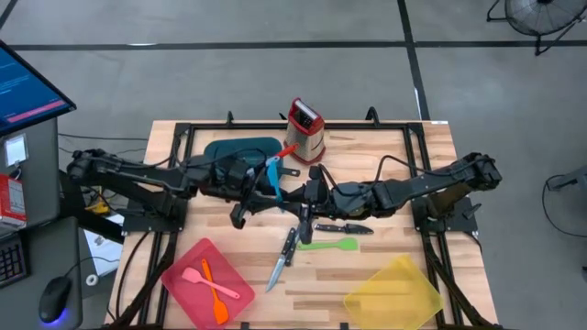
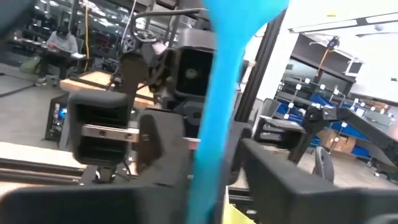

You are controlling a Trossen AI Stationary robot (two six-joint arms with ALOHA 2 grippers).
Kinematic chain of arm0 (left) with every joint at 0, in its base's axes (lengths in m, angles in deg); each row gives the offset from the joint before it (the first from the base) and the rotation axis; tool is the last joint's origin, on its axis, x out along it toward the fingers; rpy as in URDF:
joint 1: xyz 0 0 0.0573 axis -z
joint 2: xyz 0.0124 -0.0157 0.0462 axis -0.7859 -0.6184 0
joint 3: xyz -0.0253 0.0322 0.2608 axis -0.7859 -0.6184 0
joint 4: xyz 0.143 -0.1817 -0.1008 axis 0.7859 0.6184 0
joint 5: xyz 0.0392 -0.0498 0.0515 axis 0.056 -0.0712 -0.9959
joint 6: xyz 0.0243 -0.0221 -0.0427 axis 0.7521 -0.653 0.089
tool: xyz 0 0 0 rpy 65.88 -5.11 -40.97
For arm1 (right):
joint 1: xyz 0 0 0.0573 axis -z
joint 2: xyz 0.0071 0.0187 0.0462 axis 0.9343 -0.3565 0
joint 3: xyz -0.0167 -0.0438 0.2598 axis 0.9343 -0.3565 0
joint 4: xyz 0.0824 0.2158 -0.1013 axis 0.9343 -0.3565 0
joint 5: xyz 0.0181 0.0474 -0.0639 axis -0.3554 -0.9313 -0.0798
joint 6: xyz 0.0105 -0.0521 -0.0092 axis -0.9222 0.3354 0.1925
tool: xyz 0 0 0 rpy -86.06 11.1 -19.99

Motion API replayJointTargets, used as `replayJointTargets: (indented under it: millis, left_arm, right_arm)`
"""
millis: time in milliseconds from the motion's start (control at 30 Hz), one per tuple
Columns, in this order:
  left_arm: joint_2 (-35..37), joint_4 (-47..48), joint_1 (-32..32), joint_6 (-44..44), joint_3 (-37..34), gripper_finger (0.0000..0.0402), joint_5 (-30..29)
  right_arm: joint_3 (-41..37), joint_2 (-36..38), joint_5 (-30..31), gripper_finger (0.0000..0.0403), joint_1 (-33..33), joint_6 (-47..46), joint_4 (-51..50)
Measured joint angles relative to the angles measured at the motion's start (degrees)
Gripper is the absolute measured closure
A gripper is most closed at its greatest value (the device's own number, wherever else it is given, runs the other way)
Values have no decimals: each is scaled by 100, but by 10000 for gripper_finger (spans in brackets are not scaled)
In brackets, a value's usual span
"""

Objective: Pick & Place Kitchen Items
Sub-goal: Put the blue spatula into the pink bin

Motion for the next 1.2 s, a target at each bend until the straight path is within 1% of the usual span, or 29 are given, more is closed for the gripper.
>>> replayJointTargets:
  millis: [67, 100, 133, 267, 400, 567, 667, 767, 867, 967, 1067, 1200]
  left_arm:
    - [0, 8, -36, 7, 0, 350, 24]
    - [0, 10, -45, 28, 0, 374, 33]
    - [2, 1, -58, 40, 0, 384, 15]
    - [2, 6, -77, 48, 0, 388, 17]
    - [2, 14, -77, 12, 0, 393, -13]
    - [170, 223, -61, -27, 0, 395, -14]
    - [520, 682, -57, -141, 0, 395, 128]
    - [970, 1380, -50, -168, 4, 395, 143]
    - [1483, 2246, 51, -173, 4, 395, 134]
    - [1980, 3372, 278, -158, 9, 395, 130]
    - [2331, 4552, 687, -62, 7, 395, 134]
    - [2463, 5680, 1401, -61, 0, 395, -79]
  right_arm:
    - [0, 0, 12, 352, -1, -6, -15]
    - [0, 0, 19, 352, 10, -28, -19]
    - [0, 0, 15, 352, 24, -43, -18]
    - [0, 2, 15, 342, 48, -50, -25]
    - [0, 2, -1, 310, 87, -96, -30]
    - [0, 62, -2, 237, 98, -67, -78]
    - [-4, 276, 1, 184, 86, -30, -175]
    - [-1, 548, -39, 143, 21, -32, -490]
    - [0, 757, -99, 123, -91, -104, -984]
    - [0, 933, -121, 119, -176, -391, -1422]
    - [0, 1001, -111, 118, -228, -643, -1826]
    - [-2, 988, -109, 118, -247, -898, -2124]
